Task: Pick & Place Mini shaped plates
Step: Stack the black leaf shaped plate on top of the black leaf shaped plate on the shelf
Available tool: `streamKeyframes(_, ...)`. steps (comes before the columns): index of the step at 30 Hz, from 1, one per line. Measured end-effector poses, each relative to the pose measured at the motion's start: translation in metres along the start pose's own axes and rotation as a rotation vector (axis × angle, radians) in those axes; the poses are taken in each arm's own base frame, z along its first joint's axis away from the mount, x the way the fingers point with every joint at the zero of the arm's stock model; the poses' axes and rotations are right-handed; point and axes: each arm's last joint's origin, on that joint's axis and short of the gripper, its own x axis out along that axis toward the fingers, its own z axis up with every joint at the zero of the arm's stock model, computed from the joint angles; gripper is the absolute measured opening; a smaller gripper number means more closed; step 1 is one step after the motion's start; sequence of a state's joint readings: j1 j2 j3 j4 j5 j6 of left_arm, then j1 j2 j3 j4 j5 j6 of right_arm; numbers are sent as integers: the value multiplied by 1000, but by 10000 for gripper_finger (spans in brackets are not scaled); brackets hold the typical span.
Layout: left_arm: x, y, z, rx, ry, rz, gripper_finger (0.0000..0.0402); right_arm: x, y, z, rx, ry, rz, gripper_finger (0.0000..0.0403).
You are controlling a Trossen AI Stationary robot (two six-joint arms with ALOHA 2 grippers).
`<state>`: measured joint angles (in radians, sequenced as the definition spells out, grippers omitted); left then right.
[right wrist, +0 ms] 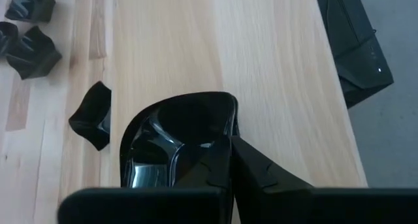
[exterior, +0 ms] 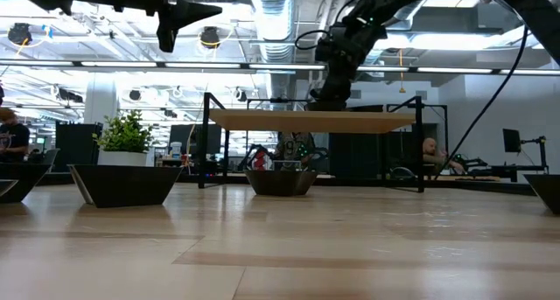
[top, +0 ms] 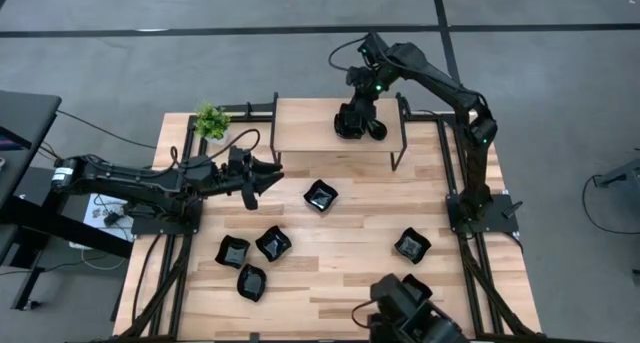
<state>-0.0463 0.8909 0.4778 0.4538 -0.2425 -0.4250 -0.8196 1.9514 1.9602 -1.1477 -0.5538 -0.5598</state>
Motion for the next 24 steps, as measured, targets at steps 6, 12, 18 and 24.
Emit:
streamKeyframes(6, 0, 1, 1, 16, -7, 3, 154, 0, -1, 2, -13, -18, -11, 19)
streamKeyframes(12, 0, 1, 1, 28, -6, 3, 154, 0, -1, 3, -11, -23, -16, 41)
streamKeyframes(18, 0, 1, 1, 35, -4, 4, 154, 0, -1, 3, -17, -22, -17, 55)
streamKeyframes(24, 0, 1, 0, 37, 1, 6, 154, 0, -1, 2, -14, -15, -14, 56)
